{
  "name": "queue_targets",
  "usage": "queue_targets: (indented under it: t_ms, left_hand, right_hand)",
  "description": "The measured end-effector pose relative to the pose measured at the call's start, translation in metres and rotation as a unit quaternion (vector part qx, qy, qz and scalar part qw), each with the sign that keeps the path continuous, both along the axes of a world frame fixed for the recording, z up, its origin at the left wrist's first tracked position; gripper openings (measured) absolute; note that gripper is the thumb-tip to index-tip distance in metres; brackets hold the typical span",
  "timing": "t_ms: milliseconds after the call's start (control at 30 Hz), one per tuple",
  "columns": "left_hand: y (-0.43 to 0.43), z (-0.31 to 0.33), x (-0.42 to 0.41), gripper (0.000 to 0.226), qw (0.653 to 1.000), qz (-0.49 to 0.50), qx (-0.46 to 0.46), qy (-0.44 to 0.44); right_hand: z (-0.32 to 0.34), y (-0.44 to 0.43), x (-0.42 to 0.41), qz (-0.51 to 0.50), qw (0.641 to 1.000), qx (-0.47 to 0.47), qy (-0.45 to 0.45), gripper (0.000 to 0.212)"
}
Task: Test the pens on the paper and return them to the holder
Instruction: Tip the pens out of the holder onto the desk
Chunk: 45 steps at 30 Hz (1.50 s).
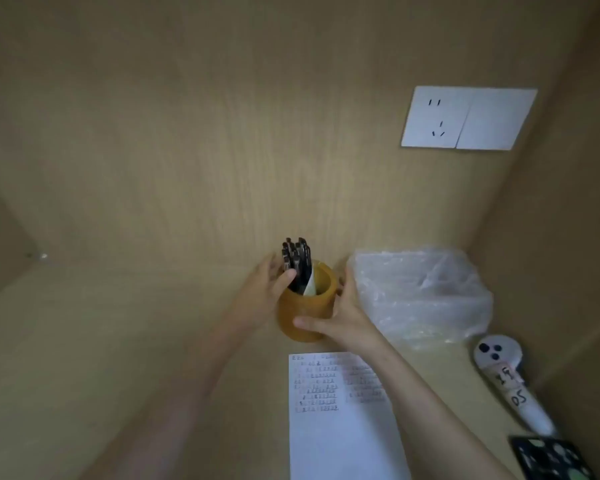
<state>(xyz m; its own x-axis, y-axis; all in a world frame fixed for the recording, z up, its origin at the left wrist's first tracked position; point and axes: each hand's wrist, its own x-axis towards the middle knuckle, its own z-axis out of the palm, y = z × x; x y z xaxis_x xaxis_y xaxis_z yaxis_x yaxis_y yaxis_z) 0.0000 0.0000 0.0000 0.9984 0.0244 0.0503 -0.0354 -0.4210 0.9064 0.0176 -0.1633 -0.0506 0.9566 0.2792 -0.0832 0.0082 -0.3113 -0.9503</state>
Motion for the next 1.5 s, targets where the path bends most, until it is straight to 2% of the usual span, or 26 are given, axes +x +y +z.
queue_targets:
  t_ms: [100, 167, 333, 433, 567, 667, 733, 800, 867, 1033, 1167, 1300, 1400, 1500]
  left_hand:
    - [-0.001, -0.010, 0.002, 0.053, 0.999, -0.010, -0.018, -0.034]
    - [0.000, -0.017, 0.003, 0.056, 0.999, -0.004, -0.029, -0.037]
    - [0.007, -0.021, 0.001, 0.062, 0.997, -0.007, -0.074, -0.031]
    - [0.017, -0.025, -0.009, 0.067, 0.994, -0.008, -0.102, -0.026]
    - [0.046, -0.039, -0.033, 0.077, 0.991, -0.007, -0.132, -0.012]
    - [0.067, -0.055, -0.050, 0.070, 0.992, -0.007, -0.125, -0.012]
    - [0.081, -0.067, -0.060, 0.079, 0.995, 0.015, -0.098, 0.007]
    - [0.094, -0.080, -0.067, 0.099, 0.995, 0.033, -0.091, 0.038]
    - [0.106, -0.092, -0.075, 0.113, 0.996, 0.061, -0.043, 0.050]
    - [0.121, -0.103, -0.091, 0.132, 0.994, 0.100, 0.032, 0.030]
    - [0.122, -0.101, -0.097, 0.130, 0.990, 0.098, 0.105, -0.014]
    - [0.119, -0.101, -0.103, 0.124, 0.986, 0.098, 0.130, -0.031]
    - [0.118, -0.102, -0.108, 0.121, 0.989, 0.097, 0.109, -0.018]
    - [0.116, -0.106, -0.109, 0.114, 0.987, 0.111, 0.116, -0.021]
  right_hand:
    - [-0.007, 0.008, 0.001, -0.026, 0.998, 0.040, -0.042, 0.122]
    - [-0.017, 0.012, 0.005, -0.047, 0.995, 0.061, -0.057, 0.110]
    - [-0.024, 0.024, 0.006, -0.089, 0.989, 0.083, -0.089, 0.105]
    - [-0.020, 0.027, 0.001, -0.082, 0.987, 0.071, -0.115, 0.099]
    - [-0.006, 0.033, -0.002, -0.023, 0.976, -0.029, -0.215, 0.100]
    - [0.001, 0.043, -0.005, 0.054, 0.924, -0.196, -0.323, 0.104]
    - [0.001, 0.052, -0.008, 0.085, 0.886, -0.263, -0.373, 0.103]
    - [0.000, 0.061, -0.010, 0.107, 0.874, -0.273, -0.388, 0.102]
    - [0.000, 0.068, -0.009, 0.132, 0.851, -0.292, -0.416, 0.099]
    - [0.007, 0.087, -0.012, 0.217, 0.734, -0.383, -0.518, 0.079]
    - [0.018, 0.099, -0.013, 0.276, 0.668, -0.395, -0.567, 0.055]
    - [0.023, 0.100, -0.010, 0.303, 0.606, -0.424, -0.601, 0.050]
    - [0.030, 0.099, -0.004, 0.304, 0.577, -0.440, -0.617, 0.053]
    - [0.034, 0.101, 0.005, 0.293, 0.567, -0.453, -0.623, 0.054]
